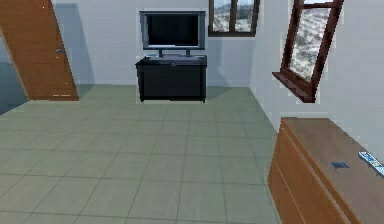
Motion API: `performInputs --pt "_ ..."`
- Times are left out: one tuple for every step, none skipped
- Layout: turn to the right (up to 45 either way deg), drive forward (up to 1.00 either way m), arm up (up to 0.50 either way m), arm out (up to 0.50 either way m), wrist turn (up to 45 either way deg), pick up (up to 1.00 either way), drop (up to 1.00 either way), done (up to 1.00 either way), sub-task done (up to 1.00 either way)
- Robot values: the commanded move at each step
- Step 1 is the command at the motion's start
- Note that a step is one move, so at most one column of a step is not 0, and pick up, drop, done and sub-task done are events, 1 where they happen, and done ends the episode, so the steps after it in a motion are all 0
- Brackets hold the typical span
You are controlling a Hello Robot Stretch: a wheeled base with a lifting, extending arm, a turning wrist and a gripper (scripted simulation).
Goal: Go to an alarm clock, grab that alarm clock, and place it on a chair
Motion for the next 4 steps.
performInputs --pt "0.0 0.0 0.0 -0.42 0.0 0.0 0.0 0.0 0.0" --pt "-45.0 0.0 0.0 0.0 0.0 0.0 0.0 0.0 0.0" --pt "-39.0 0.0 0.0 0.0 0.0 0.0 0.0 0.0 0.0" --pt "-3.0 0.0 0.0 0.0 0.0 0.0 0.0 0.0 0.0"
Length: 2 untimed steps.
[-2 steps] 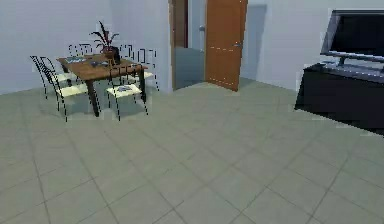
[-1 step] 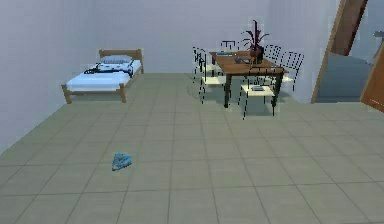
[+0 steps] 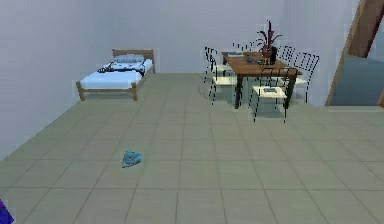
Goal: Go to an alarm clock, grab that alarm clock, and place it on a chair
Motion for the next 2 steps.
performInputs --pt "0.0 1.0 0.0 0.0 0.0 0.0 0.0 0.0 0.0" --pt "0.0 0.8 0.0 0.0 0.0 0.0 0.0 0.0 0.0"
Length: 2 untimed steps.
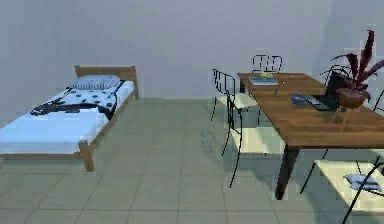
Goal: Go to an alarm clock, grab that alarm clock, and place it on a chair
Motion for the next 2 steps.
performInputs --pt "-12.0 0.0 0.0 0.0 0.0 0.0 0.0 0.0 0.0" --pt "0.0 1.0 0.0 0.0 0.0 0.0 0.0 0.0 0.0"
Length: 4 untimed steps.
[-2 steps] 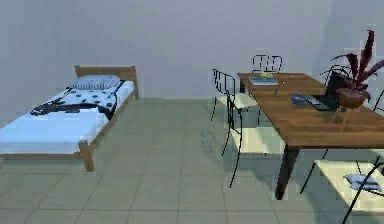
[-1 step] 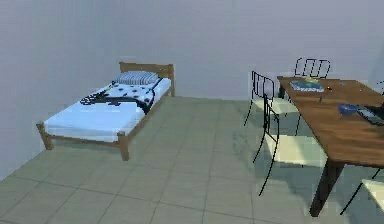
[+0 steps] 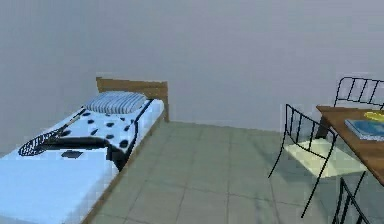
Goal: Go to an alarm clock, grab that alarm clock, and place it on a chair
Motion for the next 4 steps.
performInputs --pt "-9.0 0.0 0.0 0.0 0.0 0.0 0.0 0.0 0.0" --pt "0.0 0.2 0.0 0.0 0.0 0.0 0.0 0.0 0.0" --pt "6.0 0.0 0.0 0.0 0.0 0.0 0.0 0.0 0.0" --pt "0.0 0.45 0.0 0.0 0.0 0.0 0.0 0.0 0.0"
